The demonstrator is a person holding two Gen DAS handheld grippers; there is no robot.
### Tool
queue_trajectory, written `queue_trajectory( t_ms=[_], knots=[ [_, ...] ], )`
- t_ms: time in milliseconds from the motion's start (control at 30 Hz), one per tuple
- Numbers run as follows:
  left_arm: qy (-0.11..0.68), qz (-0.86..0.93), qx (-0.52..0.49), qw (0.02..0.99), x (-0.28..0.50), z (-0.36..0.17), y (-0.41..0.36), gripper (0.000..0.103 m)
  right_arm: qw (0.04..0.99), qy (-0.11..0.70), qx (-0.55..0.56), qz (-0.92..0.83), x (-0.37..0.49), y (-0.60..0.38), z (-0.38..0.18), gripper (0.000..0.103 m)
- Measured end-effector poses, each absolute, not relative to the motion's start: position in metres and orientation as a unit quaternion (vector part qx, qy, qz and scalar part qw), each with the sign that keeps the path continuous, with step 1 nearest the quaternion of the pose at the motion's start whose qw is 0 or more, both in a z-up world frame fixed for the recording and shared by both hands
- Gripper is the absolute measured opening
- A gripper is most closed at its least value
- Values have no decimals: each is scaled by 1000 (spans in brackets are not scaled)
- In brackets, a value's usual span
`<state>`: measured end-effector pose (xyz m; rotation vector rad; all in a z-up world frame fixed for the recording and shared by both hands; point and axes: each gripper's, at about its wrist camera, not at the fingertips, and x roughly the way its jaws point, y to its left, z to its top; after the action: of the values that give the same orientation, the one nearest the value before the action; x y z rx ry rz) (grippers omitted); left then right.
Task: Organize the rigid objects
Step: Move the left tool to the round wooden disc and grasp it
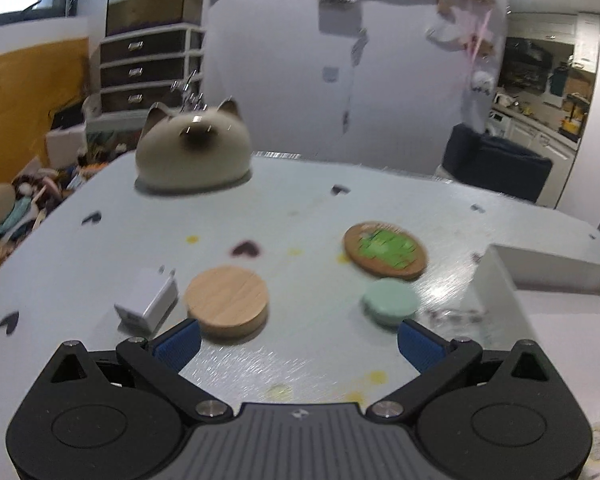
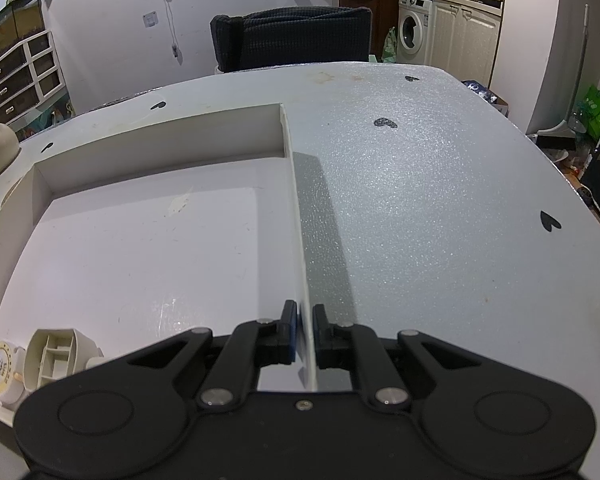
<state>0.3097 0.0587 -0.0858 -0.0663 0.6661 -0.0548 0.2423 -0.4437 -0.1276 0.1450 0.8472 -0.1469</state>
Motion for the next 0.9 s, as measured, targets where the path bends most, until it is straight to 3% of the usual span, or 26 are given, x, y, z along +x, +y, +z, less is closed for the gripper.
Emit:
queue_trajectory(
  t_ms=[233, 533, 733, 800, 900],
  knots=[
    [343, -10, -22, 939, 335, -112, 72, 101, 906, 410, 72, -71, 242, -445, -127, 8],
    [326, 18, -13, 945, 368, -122, 88, 90, 905, 412, 75, -73, 242, -444, -126, 8],
    [322, 17, 4, 947, 380, -122, 90, 78, 905, 413, 75, -74, 243, -444, -126, 8],
    [331, 15, 12, 944, 383, -124, 88, 68, 905, 413, 76, -74, 243, -444, -126, 8],
    [332, 15, 14, 943, 381, -124, 87, 68, 905, 413, 76, -74, 243, -444, -126, 8]
  ],
)
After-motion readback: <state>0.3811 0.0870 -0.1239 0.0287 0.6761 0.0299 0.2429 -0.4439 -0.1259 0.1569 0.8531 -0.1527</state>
